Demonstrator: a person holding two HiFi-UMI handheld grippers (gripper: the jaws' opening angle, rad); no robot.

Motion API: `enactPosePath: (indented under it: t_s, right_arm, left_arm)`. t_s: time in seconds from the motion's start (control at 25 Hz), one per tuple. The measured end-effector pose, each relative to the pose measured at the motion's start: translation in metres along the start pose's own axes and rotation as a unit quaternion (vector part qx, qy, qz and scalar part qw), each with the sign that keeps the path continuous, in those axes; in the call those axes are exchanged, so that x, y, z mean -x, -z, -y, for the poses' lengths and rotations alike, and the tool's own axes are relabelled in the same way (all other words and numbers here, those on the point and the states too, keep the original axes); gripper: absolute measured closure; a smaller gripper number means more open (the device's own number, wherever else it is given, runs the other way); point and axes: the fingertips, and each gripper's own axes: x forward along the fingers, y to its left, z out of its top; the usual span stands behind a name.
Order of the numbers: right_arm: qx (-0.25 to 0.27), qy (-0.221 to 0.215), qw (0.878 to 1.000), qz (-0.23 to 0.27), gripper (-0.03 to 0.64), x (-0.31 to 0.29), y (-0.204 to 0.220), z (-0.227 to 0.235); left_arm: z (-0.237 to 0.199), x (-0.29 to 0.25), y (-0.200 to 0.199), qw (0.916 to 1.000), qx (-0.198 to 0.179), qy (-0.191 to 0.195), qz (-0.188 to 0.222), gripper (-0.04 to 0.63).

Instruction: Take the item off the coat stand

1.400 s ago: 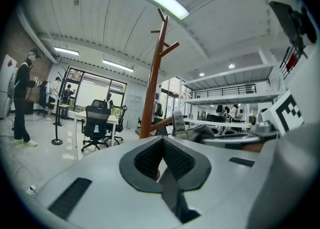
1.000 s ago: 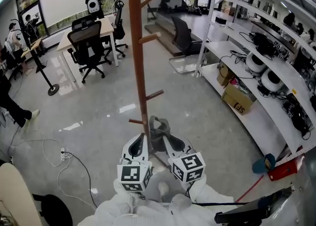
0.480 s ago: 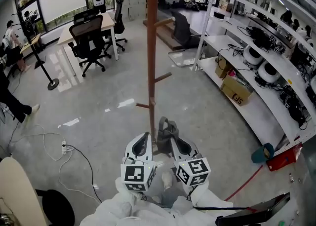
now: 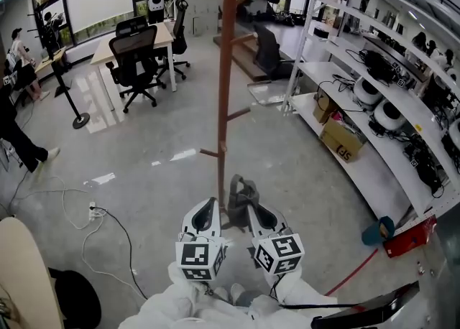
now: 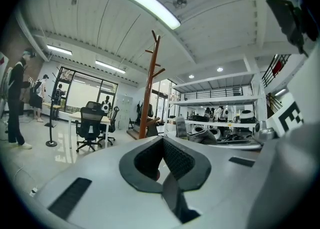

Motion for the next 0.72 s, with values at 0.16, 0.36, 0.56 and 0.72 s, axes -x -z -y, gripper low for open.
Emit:
enactPosePath:
  t_s: [0.16,0.36,0.56,0.72]
  right_arm:
    - [0.007,-0.010,1.000,0.004,0.594,0.003,-0.004,0.000]
    - [0.020,-0.013,1.000,-0.004,0.594,0.005,-0.004,0.005]
    - [0.018,-0.017,1.000,-0.002,0.594,0.005,-0.006,0.008]
    - [0.017,-0.018,1.000,0.001,0.594,0.001,-0.007,0.010]
  left_arm:
    - [0.004,-0.001,-0.001,1.0000,0.003,-0.007,0.004,0.607]
    - [0.013,-0.004,-0.002,1.0000,0.003,-0.008,0.005,0.607]
    - [0.013,-0.006,-0.005,0.9999,0.000,-0.013,0.009,0.607]
    - [0.012,-0.008,-0.005,0.9999,-0.005,-0.014,0.007,0.607]
